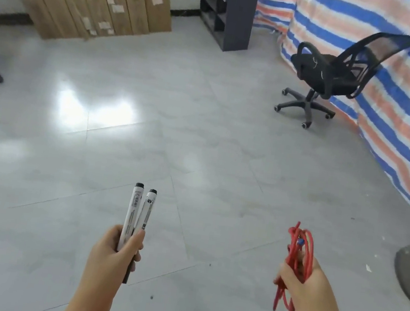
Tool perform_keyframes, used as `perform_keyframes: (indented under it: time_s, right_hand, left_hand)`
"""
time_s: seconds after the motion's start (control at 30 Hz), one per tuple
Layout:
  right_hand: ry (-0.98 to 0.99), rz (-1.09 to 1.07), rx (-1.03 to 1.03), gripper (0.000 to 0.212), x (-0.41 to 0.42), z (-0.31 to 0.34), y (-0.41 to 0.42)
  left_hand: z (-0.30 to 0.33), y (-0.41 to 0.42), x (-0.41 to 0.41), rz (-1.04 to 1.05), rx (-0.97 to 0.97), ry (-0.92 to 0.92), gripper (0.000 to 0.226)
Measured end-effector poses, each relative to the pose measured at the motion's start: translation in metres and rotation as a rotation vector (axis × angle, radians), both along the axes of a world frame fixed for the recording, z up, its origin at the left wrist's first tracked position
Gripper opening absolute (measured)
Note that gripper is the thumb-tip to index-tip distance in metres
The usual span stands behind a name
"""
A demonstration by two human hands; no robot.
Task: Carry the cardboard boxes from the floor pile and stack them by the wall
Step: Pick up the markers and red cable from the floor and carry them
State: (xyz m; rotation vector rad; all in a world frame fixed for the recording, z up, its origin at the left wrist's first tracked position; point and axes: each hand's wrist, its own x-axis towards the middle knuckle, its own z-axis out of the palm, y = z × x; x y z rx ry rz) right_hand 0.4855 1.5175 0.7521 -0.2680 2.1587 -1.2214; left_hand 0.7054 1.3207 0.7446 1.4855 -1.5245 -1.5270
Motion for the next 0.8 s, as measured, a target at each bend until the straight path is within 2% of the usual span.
perform_keyframes:
  time_s: [0.3, 0.43, 0.8]
  right_hand:
    - [-0.007, 0.184, 0.055, 0.011, -0.04, -0.018, -0.141]
    - [-0.009, 0.269, 0.055, 0.016, -0.083, -0.022, -0.213]
    - [0.075, 0.645, 0.066, 0.006, -0.22, 0.0, -0.459]
  left_hand:
    - [-0.024, -0.097, -0.004, 0.184, 0.065, -0.001, 0.018]
    - [-0.029, -0.152, -0.039, 0.268, 0.061, 0.003, 0.02]
    - [-0.02, -0.308, -0.155, 0.532, 0.013, 0.08, 0.021]
